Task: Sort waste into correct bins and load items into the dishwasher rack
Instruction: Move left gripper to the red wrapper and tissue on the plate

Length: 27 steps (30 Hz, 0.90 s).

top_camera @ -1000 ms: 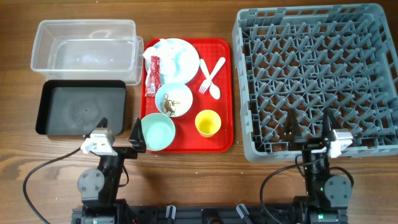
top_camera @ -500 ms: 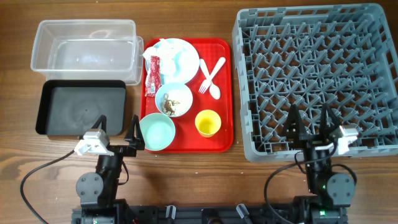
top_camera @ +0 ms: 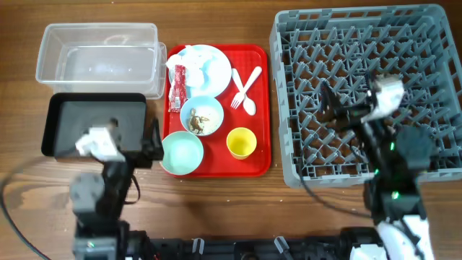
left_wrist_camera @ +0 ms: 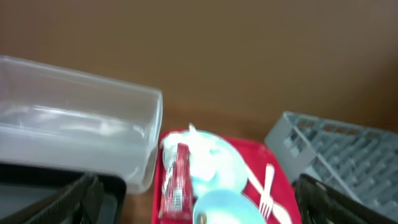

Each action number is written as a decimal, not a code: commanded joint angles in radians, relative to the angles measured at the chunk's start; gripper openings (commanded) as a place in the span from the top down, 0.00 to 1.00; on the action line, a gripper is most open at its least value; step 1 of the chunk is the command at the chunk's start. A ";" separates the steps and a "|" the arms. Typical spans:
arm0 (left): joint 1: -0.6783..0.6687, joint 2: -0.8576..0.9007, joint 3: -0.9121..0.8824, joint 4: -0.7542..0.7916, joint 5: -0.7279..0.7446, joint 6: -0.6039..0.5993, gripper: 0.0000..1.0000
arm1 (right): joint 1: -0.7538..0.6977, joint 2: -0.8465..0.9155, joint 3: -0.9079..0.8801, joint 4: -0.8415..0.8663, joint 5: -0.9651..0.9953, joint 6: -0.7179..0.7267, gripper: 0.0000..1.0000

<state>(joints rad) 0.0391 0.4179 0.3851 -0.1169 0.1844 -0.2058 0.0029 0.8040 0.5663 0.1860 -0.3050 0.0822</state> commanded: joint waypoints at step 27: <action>-0.299 1.636 1.427 -0.807 -0.187 -0.047 0.02 | -0.005 0.415 0.671 -0.861 -0.033 -0.168 0.00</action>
<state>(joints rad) -0.2169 2.0216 1.7920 -0.9394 0.1570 -0.1551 0.0029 1.2148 1.2125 -0.6762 -0.3542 -0.0734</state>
